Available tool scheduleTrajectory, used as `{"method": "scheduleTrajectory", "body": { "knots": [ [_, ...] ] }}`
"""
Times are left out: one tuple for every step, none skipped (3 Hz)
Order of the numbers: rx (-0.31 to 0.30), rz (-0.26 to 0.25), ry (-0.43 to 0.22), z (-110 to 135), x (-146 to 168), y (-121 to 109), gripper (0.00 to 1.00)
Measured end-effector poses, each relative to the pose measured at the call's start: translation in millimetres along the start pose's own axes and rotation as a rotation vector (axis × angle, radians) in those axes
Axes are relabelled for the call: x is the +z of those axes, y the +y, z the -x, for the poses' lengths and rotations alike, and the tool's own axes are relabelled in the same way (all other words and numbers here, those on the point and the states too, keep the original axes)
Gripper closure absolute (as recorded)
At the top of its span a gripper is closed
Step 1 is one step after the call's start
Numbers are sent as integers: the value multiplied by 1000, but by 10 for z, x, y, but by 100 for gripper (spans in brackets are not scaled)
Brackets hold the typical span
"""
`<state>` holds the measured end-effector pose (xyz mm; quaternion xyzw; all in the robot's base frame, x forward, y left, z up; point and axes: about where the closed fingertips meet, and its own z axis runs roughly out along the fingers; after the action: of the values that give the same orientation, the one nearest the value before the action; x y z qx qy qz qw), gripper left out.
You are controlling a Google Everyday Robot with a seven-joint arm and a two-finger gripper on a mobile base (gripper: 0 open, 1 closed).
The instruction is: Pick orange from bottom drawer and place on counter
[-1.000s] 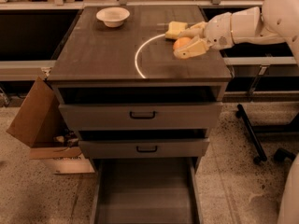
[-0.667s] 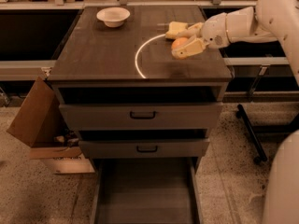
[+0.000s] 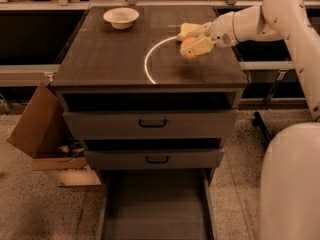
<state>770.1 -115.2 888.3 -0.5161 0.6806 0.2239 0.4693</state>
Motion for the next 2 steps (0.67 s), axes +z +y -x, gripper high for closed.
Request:
{"method": "scheduleTrajectory", "body": {
  "knots": [
    [28, -20, 15, -71, 89, -135, 100],
    [50, -35, 38, -134, 168, -250, 73]
  ]
}}
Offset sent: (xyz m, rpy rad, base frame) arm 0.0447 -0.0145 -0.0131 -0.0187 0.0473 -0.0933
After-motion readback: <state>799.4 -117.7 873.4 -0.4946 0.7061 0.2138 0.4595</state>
